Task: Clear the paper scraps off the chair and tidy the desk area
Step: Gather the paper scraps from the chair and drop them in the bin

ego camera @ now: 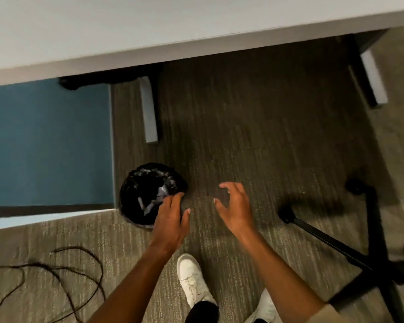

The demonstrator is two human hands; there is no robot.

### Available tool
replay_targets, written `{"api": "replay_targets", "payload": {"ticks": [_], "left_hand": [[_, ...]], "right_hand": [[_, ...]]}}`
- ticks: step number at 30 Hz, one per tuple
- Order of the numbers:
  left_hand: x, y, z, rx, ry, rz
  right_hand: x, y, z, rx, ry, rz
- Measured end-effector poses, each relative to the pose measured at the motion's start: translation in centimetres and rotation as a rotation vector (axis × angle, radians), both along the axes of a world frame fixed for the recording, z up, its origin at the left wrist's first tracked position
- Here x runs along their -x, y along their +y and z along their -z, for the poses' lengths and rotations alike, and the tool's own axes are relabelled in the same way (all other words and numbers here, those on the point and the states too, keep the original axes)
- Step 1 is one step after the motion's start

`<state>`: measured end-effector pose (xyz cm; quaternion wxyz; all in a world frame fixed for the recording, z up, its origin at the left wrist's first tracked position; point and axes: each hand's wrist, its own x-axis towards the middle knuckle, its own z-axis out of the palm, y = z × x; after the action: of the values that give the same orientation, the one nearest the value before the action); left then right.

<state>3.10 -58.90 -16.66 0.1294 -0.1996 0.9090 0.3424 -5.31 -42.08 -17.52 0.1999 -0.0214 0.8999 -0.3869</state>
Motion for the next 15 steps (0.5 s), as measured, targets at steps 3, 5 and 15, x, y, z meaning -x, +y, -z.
{"api": "replay_targets", "payload": {"ticks": [3, 5, 15], "left_hand": [[2.0, 5.2, -1.0, 0.004, 0.028, 0.096], [3.9, 10.2, -2.3, -0.003, 0.091, 0.206], [10.1, 32.8, -10.1, 0.006, 0.291, 0.790]], "right_hand": [[0.5, 6.9, -2.7, -0.015, 0.092, 0.093], [0.7, 12.9, -5.1, -0.023, 0.168, 0.212], [-1.9, 39.0, -13.8, -0.316, 0.506, 0.634]]}}
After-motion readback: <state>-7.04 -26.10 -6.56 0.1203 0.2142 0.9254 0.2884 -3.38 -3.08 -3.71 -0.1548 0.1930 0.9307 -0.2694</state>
